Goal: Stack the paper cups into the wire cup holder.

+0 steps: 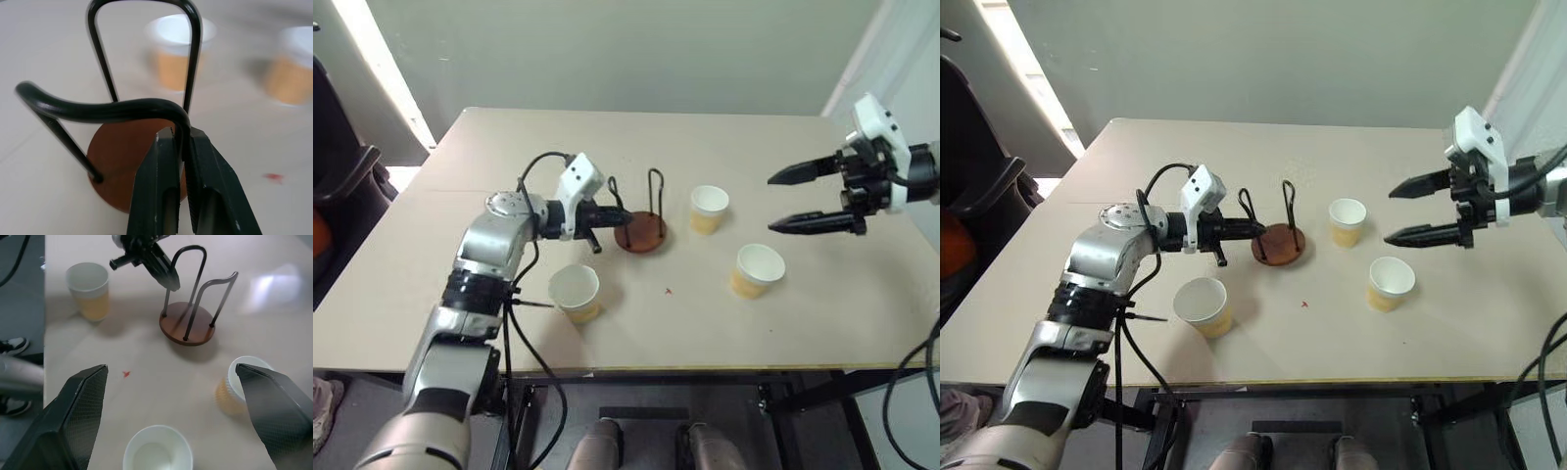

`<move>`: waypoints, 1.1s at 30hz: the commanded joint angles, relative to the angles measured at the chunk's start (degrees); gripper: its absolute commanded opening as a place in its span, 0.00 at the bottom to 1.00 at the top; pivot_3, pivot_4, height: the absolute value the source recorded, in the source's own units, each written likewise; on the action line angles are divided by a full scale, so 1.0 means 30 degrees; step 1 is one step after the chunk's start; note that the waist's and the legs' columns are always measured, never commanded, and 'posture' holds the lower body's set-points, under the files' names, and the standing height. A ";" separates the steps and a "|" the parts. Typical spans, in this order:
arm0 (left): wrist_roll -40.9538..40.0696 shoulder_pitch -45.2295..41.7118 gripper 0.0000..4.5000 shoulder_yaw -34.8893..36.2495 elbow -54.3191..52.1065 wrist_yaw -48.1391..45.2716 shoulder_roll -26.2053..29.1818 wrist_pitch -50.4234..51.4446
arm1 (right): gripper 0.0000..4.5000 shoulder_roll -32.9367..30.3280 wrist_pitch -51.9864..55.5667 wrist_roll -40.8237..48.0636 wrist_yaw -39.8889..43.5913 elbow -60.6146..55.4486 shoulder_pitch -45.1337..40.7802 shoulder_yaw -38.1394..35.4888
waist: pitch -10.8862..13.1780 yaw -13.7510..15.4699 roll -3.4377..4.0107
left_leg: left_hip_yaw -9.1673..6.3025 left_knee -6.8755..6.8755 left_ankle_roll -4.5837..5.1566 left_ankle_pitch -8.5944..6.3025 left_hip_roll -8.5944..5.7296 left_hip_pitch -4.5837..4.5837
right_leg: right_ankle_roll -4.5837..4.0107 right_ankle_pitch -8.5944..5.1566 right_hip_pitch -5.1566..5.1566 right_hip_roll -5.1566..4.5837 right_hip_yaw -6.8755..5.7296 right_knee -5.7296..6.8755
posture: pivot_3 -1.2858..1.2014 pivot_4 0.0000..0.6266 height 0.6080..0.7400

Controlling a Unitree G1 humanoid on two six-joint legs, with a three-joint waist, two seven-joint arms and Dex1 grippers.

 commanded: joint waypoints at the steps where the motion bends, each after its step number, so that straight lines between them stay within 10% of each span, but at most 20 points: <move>1: -0.1322 0.1702 0.00 -0.0437 -0.5961 -0.0114 0.0830 0.2370 | 0.97 -0.1010 0.0274 0.1135 0.0989 -0.1951 0.0927 -0.1057 | 0.0000 0.0001 0.0000 | 0.0014 0.0011 -0.0002 0.0000 -0.0002 0.0001 | 0.0006 -0.0012 0.0000 0.0000 0.0015 -0.0002 | 0.52 0.24 1.00; 9: -0.2507 0.4996 0.00 -0.1328 -1.1442 0.2466 0.0313 0.5429 | 0.97 -0.1436 0.0334 0.1018 0.0352 -0.3888 0.3061 -0.0739 | 0.0001 -0.0006 0.0001 | 0.0038 0.0010 0.0185 -0.0134 0.0009 0.0136 | -0.0005 -0.0040 0.0133 -0.0017 0.0032 0.0005 | 0.52 0.24 1.00; 25: -0.2053 0.5576 0.00 -0.2784 -1.1483 0.4016 0.0787 0.5536 | 0.97 -0.1566 0.0251 0.0314 -0.0345 -0.4218 0.3562 -0.0463 | 0.0001 -0.0037 0.0001 | 0.0035 -0.0008 0.0163 -0.0168 -0.0004 0.0393 | -0.0124 -0.0197 0.0421 -0.0013 0.0061 -0.0096 | 0.52 0.24 1.00; 33: -0.2757 0.5543 0.56 -0.2582 -1.1908 0.3799 0.1134 0.5872 | 0.97 -0.1641 0.0023 -0.0100 -0.0197 -0.3712 0.3404 -0.0385 | 0.0002 -0.0008 0.0000 | 0.0035 -0.0007 0.0045 -0.0217 -0.0005 0.0384 | -0.0105 -0.0253 0.0420 -0.0014 0.0061 -0.0096 | 0.52 0.24 1.00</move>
